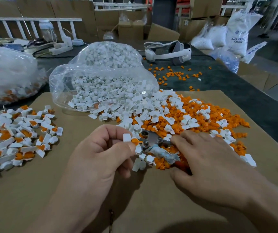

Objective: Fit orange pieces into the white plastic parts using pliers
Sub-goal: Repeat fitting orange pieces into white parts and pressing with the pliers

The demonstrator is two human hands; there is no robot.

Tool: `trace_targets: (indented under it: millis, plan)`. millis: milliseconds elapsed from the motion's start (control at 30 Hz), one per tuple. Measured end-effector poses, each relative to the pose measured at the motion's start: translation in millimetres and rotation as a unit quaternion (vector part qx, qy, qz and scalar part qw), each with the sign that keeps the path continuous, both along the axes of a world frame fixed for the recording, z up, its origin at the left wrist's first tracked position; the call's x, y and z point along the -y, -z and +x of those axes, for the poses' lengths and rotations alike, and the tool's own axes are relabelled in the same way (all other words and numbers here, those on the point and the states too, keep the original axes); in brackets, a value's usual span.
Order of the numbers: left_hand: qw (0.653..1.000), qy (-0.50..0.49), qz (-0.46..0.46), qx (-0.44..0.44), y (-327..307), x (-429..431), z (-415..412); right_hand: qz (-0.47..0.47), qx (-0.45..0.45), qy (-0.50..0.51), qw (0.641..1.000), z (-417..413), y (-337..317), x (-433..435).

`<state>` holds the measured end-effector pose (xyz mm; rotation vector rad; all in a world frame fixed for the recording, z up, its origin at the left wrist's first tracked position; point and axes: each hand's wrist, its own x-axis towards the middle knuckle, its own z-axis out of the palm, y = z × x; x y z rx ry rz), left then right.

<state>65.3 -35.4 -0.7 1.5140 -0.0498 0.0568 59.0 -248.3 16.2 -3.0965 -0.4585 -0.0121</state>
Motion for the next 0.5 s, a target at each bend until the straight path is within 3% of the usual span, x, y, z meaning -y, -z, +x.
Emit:
trace_targets:
  millis: [200, 500]
  plan:
    - [0.997, 0.023, -0.075, -0.027, -2.9, -4.5, 2.9, -0.029, 0.016, 0.009, 0.999, 4.2, -1.0, 7.1]
    - [0.997, 0.003, -0.062, -0.040, -5.3, -6.5, 4.5, -0.026, 0.046, 0.012, 0.999, 7.5, -1.4, -3.9]
